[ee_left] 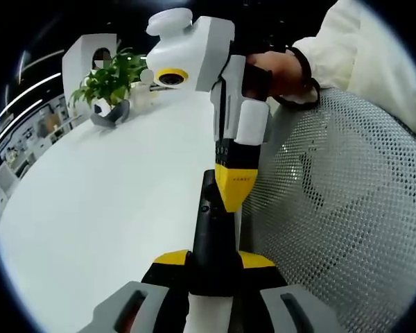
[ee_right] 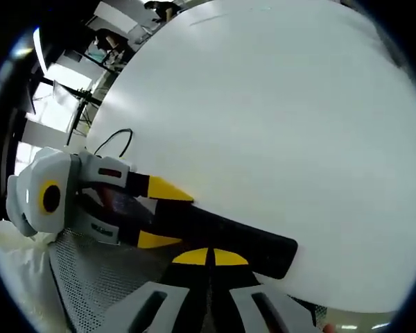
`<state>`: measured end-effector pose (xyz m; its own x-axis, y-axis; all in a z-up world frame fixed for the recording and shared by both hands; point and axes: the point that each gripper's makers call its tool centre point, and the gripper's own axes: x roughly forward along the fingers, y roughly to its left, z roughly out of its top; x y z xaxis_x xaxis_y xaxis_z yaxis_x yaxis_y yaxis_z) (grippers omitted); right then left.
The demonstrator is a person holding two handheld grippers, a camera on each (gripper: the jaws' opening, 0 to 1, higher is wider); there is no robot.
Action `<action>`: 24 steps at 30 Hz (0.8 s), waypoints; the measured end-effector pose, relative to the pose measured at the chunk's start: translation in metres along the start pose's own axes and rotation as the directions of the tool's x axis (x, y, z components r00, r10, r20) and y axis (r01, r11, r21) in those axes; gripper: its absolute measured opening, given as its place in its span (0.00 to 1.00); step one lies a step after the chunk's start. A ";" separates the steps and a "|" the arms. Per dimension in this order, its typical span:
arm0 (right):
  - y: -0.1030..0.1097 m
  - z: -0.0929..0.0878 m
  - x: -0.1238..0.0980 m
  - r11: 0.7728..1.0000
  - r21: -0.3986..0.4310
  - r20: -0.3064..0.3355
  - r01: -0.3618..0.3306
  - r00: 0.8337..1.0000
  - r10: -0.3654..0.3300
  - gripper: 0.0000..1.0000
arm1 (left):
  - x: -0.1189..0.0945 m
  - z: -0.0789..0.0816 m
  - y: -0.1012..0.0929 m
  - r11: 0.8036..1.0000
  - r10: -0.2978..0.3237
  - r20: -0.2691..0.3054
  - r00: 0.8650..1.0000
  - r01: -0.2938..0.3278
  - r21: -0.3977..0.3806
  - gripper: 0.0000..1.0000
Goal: Press the specified remote control buttons in sequence, fully releasing each button before pressing the next.
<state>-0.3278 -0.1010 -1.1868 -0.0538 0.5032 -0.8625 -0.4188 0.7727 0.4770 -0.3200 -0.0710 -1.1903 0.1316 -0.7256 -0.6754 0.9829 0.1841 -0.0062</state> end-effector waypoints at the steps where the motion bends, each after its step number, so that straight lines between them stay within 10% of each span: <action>1: 0.000 0.000 0.000 1.000 -0.004 -0.003 0.004 1.000 -0.004 0.00 | 0.000 0.000 0.000 1.000 0.000 0.000 1.000 0.000 0.005 0.25; 24: 0.003 0.014 -0.002 0.999 0.006 0.075 -0.052 0.996 0.051 0.00 | 0.001 0.001 0.000 1.000 0.004 0.004 1.000 -0.004 -0.003 0.25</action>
<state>-0.3160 -0.0935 -1.1814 -0.0069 0.5698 -0.8217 -0.4100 0.7479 0.5221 -0.3199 -0.0723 -1.1900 0.1356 -0.7278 -0.6722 0.9820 0.1887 -0.0062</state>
